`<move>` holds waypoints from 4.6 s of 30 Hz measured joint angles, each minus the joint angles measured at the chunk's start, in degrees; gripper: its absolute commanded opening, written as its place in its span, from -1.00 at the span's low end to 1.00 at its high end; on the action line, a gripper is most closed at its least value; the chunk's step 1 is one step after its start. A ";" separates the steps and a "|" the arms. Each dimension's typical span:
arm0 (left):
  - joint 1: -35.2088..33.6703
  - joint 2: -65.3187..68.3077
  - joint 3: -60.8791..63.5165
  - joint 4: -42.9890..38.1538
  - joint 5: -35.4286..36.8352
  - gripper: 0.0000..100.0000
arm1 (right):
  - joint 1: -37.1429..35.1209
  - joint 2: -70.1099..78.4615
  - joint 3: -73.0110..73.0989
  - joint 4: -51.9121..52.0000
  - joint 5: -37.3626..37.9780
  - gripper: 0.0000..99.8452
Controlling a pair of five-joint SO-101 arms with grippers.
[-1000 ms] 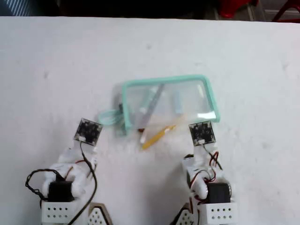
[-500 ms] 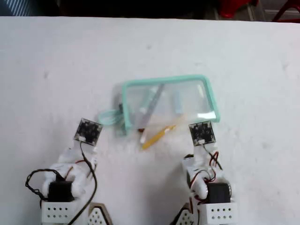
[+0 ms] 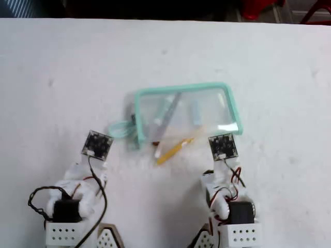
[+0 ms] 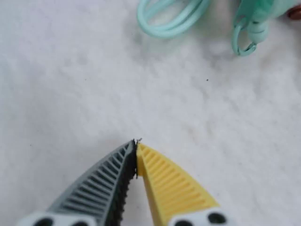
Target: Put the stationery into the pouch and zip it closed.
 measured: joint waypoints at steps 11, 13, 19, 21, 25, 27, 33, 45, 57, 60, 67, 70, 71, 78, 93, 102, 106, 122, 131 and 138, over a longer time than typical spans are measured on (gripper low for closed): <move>0.00 0.00 0.00 0.09 0.00 -0.95 | 0.00 0.00 0.00 0.00 0.00 -0.96; 0.00 0.00 0.00 0.09 0.00 -0.95 | 0.00 0.00 0.00 0.00 0.00 -0.96; 0.00 0.00 0.00 0.09 0.00 -0.95 | 0.00 0.00 0.00 0.00 0.00 -0.96; 0.00 0.00 0.00 0.09 0.00 -0.95 | 0.00 0.00 0.00 0.00 0.00 -0.96; 0.00 0.00 0.00 0.09 0.00 -0.95 | 0.00 0.00 0.00 0.00 0.00 -0.96; 0.00 0.00 0.00 0.09 0.00 -0.95 | 0.00 0.00 0.00 -1.05 0.00 -0.96; 0.00 0.00 0.00 0.09 0.00 -0.95 | 0.18 0.00 0.00 -10.29 0.00 -0.96; -0.62 0.00 0.00 0.09 0.00 -0.95 | 0.18 0.00 0.00 -24.88 0.00 -0.96; -12.84 -0.09 -0.70 -0.70 -9.23 -0.95 | 1.23 0.00 0.00 -36.22 18.02 -0.96; -12.92 -0.35 -0.70 -0.70 -14.59 -0.95 | -3.16 0.00 0.00 -36.92 20.66 -0.96; -13.27 -0.35 -0.70 -1.05 -15.82 -0.95 | -8.18 0.00 0.00 -28.13 21.10 -0.97; -13.27 -0.26 -0.70 -4.31 -15.82 -0.95 | -8.18 0.00 0.00 -25.05 21.10 -0.97; -13.27 -0.26 -0.70 -5.80 -15.82 -0.95 | -8.18 0.00 0.00 -24.53 21.10 -0.97; -14.86 0.26 -1.23 -13.71 -3.69 -0.95 | -8.88 0.00 0.00 -23.03 21.10 -0.96; -20.92 0.09 -2.29 -19.34 6.95 -0.95 | -12.92 0.00 0.00 -23.03 21.10 -0.96; -20.84 0.18 -1.41 -20.66 6.33 -0.95 | -14.07 0.00 0.00 -22.59 14.15 -0.96; -20.84 0.18 -1.41 -20.66 6.33 -0.95 | -13.89 0.00 0.00 -22.59 14.68 -0.96; -28.13 0.18 -2.20 -18.73 8.26 -0.95 | -15.91 0.00 -1.14 -28.66 27.60 -0.96; -26.90 0.09 -3.25 -15.21 5.80 -0.94 | -18.37 0.00 -12.92 -24.00 27.60 -0.84; -25.58 0.09 -3.25 -15.21 5.80 -0.78 | -21.71 -0.09 -17.85 -19.78 24.18 -0.89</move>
